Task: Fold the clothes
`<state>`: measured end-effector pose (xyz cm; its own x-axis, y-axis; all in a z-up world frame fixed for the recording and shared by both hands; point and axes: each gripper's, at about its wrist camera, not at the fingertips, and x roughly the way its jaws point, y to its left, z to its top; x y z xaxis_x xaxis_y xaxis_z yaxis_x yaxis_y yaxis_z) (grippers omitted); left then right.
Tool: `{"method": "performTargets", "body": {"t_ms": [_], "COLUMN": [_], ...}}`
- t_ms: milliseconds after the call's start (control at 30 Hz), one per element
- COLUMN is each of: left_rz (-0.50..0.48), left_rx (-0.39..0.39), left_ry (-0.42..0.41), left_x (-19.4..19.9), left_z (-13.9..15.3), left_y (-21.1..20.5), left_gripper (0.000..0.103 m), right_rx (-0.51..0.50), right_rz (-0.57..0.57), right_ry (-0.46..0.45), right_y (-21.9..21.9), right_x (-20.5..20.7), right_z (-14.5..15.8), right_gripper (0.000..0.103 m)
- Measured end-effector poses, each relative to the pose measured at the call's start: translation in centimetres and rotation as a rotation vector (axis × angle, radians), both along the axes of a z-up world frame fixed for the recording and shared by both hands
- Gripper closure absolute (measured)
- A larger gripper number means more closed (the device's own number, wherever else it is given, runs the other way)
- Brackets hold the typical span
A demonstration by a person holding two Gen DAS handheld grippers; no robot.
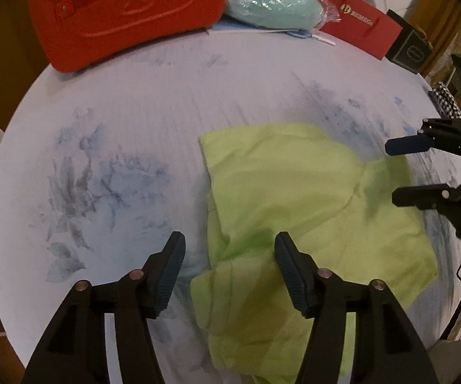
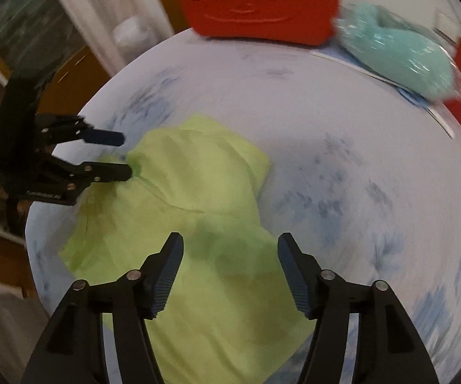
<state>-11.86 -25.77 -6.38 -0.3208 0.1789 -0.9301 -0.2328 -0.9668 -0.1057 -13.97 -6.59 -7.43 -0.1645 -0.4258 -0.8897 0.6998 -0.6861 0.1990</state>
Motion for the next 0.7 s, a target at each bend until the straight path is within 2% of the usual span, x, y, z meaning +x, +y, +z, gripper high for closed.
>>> {"method": "performTargets", "body": {"t_ms": [100,300,400,533,567,633,667,700], "left_rz": [0.013,0.044,0.036,0.02,0.016,0.011,0.015,0.022], "left_rx": [0.03,0.059,0.062,0.064,0.064,0.054,0.049,0.049], "left_ry": [0.002,0.006,-0.019,-0.037,-0.037,-0.036,-0.03,-0.017], "left_x": [-0.7,-2.8,-4.0,-4.5,-4.4,-4.5,-4.5,-4.6], "left_z": [0.1,0.4,-0.3,-1.0,-1.2,-1.5,-1.4,-1.1], "left_y": [-0.3,-1.0,-0.5,0.2,0.4,0.8,0.9,0.8], "left_gripper": [0.044,0.044,0.044,0.045,0.049,0.093,0.094,0.096], "right_rx": [-0.01,-0.115,-0.119,-0.122,-0.12,-0.088,-0.072,-0.062], "right_rz": [0.03,-0.09,-0.13,-0.144,-0.138,-0.119,-0.111,-0.105], "right_ry": [-0.008,-0.105,-0.156,-0.197,-0.209,-0.208,-0.195,-0.167], "right_y": [-0.8,-0.3,-0.5,-1.0,-1.3,-2.1,-2.4,-2.8], "right_x": [-0.7,-3.6,-4.6,-5.0,-4.9,-4.6,-4.5,-4.5], "right_z": [-0.3,-0.9,-1.6,-2.4,-2.6,-3.3,-3.5,-3.4], "right_gripper": [0.039,0.039,0.049,0.049,0.049,0.051,0.063,0.07]}}
